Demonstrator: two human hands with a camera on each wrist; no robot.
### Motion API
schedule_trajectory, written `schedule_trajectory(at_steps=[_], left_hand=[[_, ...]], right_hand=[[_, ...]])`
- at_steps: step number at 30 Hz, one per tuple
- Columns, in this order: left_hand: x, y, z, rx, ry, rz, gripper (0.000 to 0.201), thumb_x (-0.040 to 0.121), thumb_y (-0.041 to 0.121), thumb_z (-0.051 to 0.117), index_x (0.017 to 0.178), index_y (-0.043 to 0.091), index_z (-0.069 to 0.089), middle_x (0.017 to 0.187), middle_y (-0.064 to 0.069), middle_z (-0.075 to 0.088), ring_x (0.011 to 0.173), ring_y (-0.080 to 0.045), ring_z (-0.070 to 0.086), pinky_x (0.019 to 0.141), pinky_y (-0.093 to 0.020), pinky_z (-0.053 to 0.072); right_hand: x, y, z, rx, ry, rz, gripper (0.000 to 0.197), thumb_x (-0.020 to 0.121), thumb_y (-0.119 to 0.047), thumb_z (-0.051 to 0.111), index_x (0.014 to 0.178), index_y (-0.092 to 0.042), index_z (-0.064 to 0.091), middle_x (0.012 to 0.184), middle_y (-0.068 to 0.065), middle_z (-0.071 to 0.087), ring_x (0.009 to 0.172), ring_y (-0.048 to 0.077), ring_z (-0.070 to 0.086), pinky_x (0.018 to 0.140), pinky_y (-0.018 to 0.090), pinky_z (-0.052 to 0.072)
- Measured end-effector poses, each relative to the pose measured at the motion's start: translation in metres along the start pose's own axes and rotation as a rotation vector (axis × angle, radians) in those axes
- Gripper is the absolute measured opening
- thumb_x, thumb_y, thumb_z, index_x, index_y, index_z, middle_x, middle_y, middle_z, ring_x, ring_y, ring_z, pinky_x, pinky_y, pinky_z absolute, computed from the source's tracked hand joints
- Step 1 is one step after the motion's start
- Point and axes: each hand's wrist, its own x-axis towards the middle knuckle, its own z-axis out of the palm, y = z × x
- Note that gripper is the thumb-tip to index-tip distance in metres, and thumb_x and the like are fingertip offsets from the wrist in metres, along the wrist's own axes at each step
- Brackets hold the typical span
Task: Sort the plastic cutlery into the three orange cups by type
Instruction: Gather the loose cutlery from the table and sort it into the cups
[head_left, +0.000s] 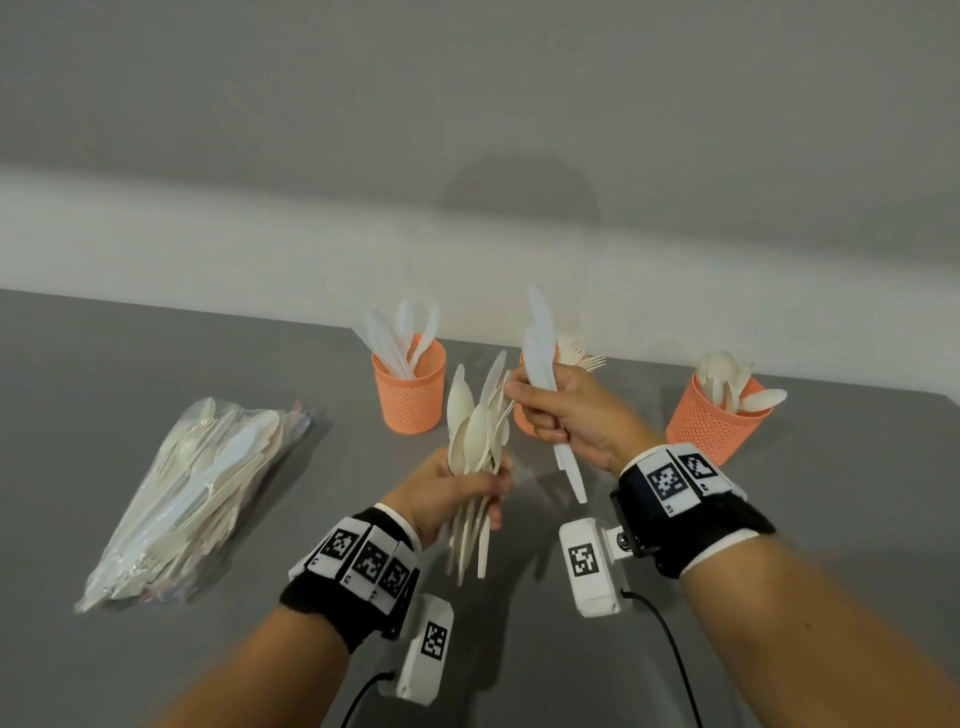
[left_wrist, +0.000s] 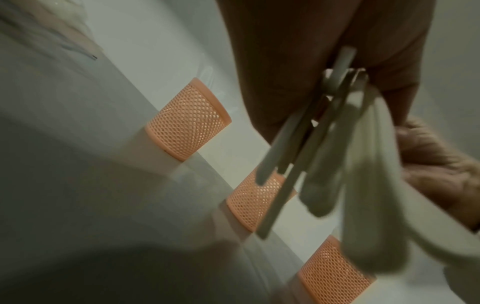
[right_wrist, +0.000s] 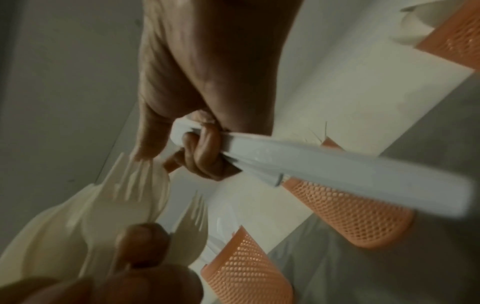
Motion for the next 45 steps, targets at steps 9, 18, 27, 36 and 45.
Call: schedule_trajectory(at_steps=[9, 18, 27, 36, 45], left_hand=[[-0.002, -0.002, -0.015, -0.039, -0.016, -0.027, 0.021, 0.067, 0.002, 0.062, 0.087, 0.009, 0.062, 0.067, -0.006, 0.057, 0.042, -0.014, 0.053, 0.048, -0.028, 0.052], [-0.007, -0.002, -0.050, -0.046, 0.002, -0.074, 0.028, 0.069, 0.001, 0.060, 0.097, 0.006, 0.060, 0.065, 0.000, 0.063, 0.043, -0.013, 0.055, 0.049, -0.026, 0.053], [-0.009, 0.004, -0.072, -0.096, -0.020, -0.071, 0.035, 0.062, 0.009, 0.069, 0.096, 0.009, 0.061, 0.070, -0.002, 0.064, 0.044, -0.013, 0.055, 0.048, -0.026, 0.052], [-0.019, 0.005, -0.099, -0.040, 0.013, -0.110, 0.029, 0.070, 0.004, 0.061, 0.098, 0.008, 0.058, 0.072, -0.003, 0.064, 0.045, -0.013, 0.056, 0.051, -0.027, 0.053], [-0.021, 0.012, -0.115, 0.018, 0.115, -0.033, 0.024, 0.071, 0.004, 0.062, 0.094, 0.009, 0.059, 0.066, -0.004, 0.055, 0.046, -0.014, 0.053, 0.051, -0.027, 0.052]], right_hand=[[0.019, 0.000, 0.008, 0.151, 0.086, -0.028, 0.011, 0.094, -0.025, 0.051, 0.088, -0.016, 0.051, 0.072, 0.006, 0.053, 0.044, 0.004, 0.036, 0.037, 0.015, 0.024], [0.052, -0.028, 0.008, 0.309, 0.394, -0.209, 0.021, 0.101, -0.025, 0.035, 0.088, -0.015, 0.049, 0.080, 0.004, 0.059, 0.073, 0.014, 0.058, 0.072, 0.032, 0.055], [0.065, 0.013, 0.053, 0.055, -0.041, 0.070, 0.020, 0.087, -0.029, 0.062, 0.077, -0.013, 0.057, 0.047, -0.006, 0.038, 0.034, 0.002, 0.030, 0.035, 0.015, 0.023], [0.102, -0.025, 0.055, 0.163, 0.260, -0.080, 0.022, 0.099, -0.029, 0.041, 0.088, -0.013, 0.052, 0.071, 0.000, 0.052, 0.062, 0.011, 0.055, 0.058, 0.022, 0.050], [0.150, -0.031, 0.076, -0.036, 0.472, -0.416, 0.016, 0.099, -0.024, 0.037, 0.105, -0.011, 0.044, 0.084, 0.005, 0.056, 0.075, 0.017, 0.060, 0.075, 0.029, 0.052]])
